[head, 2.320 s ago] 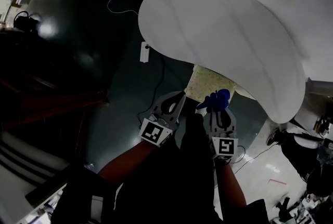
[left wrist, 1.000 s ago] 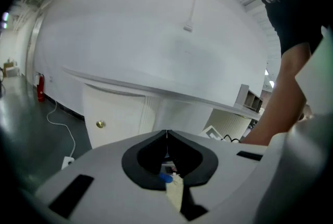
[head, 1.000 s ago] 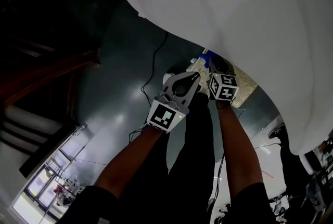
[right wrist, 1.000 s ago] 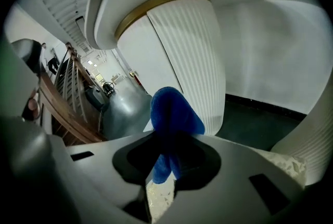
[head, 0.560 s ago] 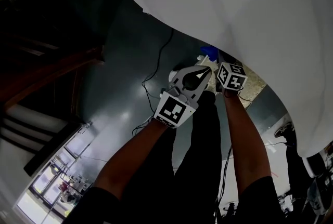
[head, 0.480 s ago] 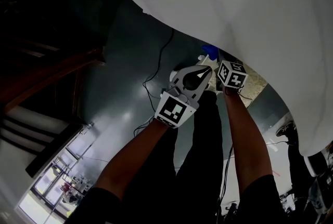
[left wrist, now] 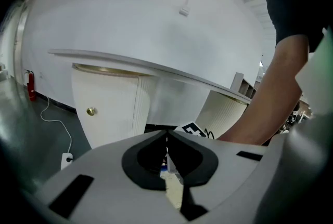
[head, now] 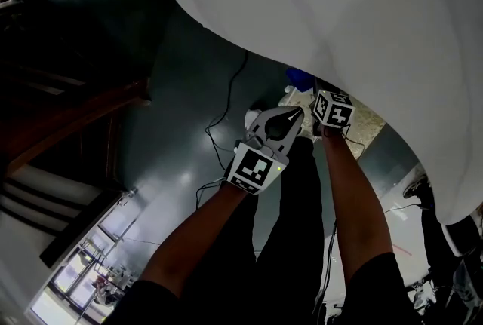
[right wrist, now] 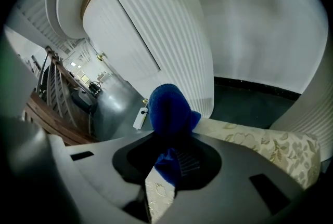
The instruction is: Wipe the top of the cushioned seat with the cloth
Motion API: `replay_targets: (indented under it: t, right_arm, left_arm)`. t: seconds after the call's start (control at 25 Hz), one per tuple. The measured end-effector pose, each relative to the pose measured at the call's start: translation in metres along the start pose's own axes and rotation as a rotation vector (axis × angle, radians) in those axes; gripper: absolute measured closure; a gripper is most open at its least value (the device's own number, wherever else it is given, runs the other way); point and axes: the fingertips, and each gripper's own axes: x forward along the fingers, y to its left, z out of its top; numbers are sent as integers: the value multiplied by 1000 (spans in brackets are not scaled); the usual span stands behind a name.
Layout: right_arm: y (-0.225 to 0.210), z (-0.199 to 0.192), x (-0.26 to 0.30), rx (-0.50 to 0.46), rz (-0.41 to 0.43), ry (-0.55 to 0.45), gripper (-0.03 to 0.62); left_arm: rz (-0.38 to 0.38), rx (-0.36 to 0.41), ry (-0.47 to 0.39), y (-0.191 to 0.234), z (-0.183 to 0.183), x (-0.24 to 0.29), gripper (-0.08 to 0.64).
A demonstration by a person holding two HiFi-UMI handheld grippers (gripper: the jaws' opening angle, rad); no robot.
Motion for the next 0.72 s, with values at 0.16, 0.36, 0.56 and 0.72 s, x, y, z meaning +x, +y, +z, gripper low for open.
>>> replay_targets:
  t: [0.16,0.36,0.56,0.72]
  right_arm:
    - [-4,-1,-3,13,-5,9,495]
    - [-12,-1,-9,18,-6,19,494]
    - [-27,-7,-20,7,-16,39,494]
    - [-54,-31,-10,32,19,8,494]
  left_arm:
    - [-19,-8,15,-6,0,5,545]
    - [-25,9,23,-16,2,7,545]
    - [-45,25,28,-27,3,9,545]
    - [-58,36,28,-38,4,16,545]
